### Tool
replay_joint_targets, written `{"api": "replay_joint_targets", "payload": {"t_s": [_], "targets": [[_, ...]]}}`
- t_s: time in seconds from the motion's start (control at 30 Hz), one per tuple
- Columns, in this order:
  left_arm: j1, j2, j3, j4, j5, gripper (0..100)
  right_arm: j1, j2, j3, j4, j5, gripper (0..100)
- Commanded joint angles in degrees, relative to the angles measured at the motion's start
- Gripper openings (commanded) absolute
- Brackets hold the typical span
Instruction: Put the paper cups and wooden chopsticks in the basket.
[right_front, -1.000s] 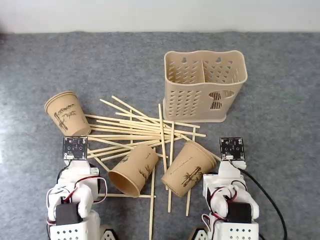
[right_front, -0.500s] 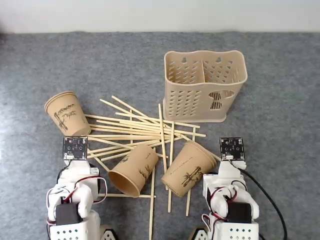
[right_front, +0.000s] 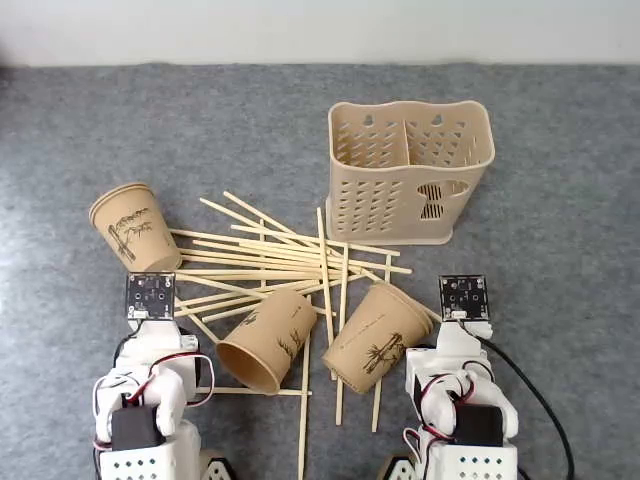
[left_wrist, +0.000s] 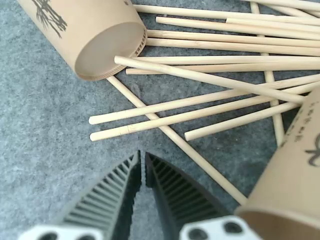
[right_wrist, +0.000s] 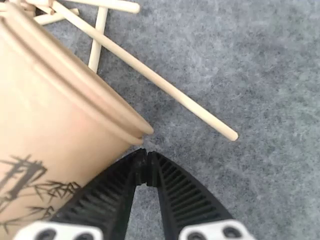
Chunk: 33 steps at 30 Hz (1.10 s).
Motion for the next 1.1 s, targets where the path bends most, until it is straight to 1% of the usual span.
{"api": "replay_joint_targets", "payload": {"t_s": [0.0, 0.37, 0.57, 0.7, 0.77, 0.9, 1.07], "targets": [[-0.09, -0.62, -0.31, 0.09, 0.53, 1, -0.04, -0.66, 0.97, 0.13, 0.44, 1.1], [-0.09, -0.62, -0.31, 0.09, 0.53, 1, -5.32, -0.75, 0.88, -0.84, 0.26, 1.1], [-0.09, -0.62, -0.31, 0.09, 0.53, 1, -1.71, -0.75, -4.84, -0.31, 1.23, 1.5], [-0.09, -0.62, -0.31, 0.09, 0.53, 1, -1.27, -0.75, -9.49, -0.48, 8.00, 1.5], [-0.09, -0.62, -0.31, 0.09, 0.53, 1, -1.27, -0.75, -12.13, -0.75, 10.02, 1.3], [-0.09, -0.62, -0.31, 0.09, 0.53, 1, -1.27, -0.75, -17.32, -1.19, 10.20, 1.1], [-0.09, -0.62, -0.31, 0.09, 0.53, 1, -1.19, -0.66, -18.64, -7.52, 10.20, 1.1]]}}
